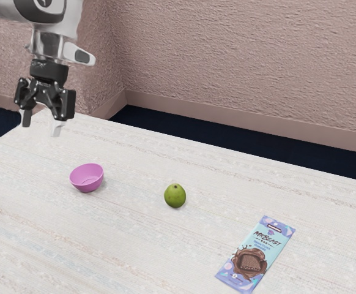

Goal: Place the pear in the bowl.

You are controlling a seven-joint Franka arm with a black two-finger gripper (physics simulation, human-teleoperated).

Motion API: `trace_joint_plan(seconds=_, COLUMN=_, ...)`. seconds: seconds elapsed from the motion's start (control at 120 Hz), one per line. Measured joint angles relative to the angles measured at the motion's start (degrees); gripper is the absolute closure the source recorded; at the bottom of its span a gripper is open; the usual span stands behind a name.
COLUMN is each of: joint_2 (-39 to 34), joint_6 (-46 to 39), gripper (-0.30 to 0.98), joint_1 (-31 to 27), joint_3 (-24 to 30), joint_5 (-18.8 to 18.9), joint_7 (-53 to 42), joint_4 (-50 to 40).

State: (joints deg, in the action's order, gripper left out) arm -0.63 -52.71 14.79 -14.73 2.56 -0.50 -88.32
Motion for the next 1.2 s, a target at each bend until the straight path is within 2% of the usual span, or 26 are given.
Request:
trace_joint_plan(seconds=0.108, joint_2=1.31, joint_6=-11.49, gripper=0.0, joint_1=-3.54, joint_3=3.26, joint_5=0.98, joint_7=0.52, joint_4=1.72)
trace_joint_plan(seconds=0.192, joint_2=8.37, joint_6=-19.99, gripper=0.0, joint_1=-4.59, joint_3=4.41, joint_5=0.88, joint_7=0.76, joint_4=1.63)
trace_joint_plan(seconds=0.325, joint_2=18.3, joint_6=-35.67, gripper=0.0, joint_1=-1.81, joint_3=4.53, joint_5=-2.26, joint_7=1.08, joint_4=-2.44)
trace_joint_plan(seconds=0.467, joint_2=24.91, joint_6=-49.59, gripper=0.0, joint_1=-2.01, joint_3=4.31, joint_5=-8.27, joint_7=1.36, joint_4=-4.4)
trace_joint_plan(seconds=0.592, joint_2=24.78, joint_6=-58.02, gripper=0.0, joint_1=-1.97, joint_3=4.31, joint_5=-13.28, joint_7=3.41, joint_4=-8.12)
trace_joint_plan(seconds=0.7, joint_2=18.69, joint_6=-65.13, gripper=0.0, joint_1=-1.13, joint_3=6.34, joint_5=-15.46, joint_7=5.16, joint_4=-20.06)
trace_joint_plan(seconds=0.792, joint_2=18.57, joint_6=-71.2, gripper=0.0, joint_1=-0.68, joint_3=8.91, joint_5=-13.21, joint_7=6.16, joint_4=-23.22)
trace_joint_plan(seconds=0.925, joint_2=20.59, joint_6=-81.39, gripper=0.0, joint_1=-0.72, joint_3=9.5, joint_5=-10.49, joint_7=6.65, joint_4=-23.33)
trace_joint_plan(seconds=1.058, joint_2=21.74, joint_6=-88.76, gripper=0.0, joint_1=-0.8, joint_3=9.58, joint_5=-17.67, joint_7=6.79, joint_4=-23.08)
trace_joint_plan(seconds=1.2, joint_2=24.04, joint_6=-92.77, gripper=0.0, joint_1=-0.81, joint_3=9.53, joint_5=-20.72, joint_7=6.17, joint_4=-23.06)
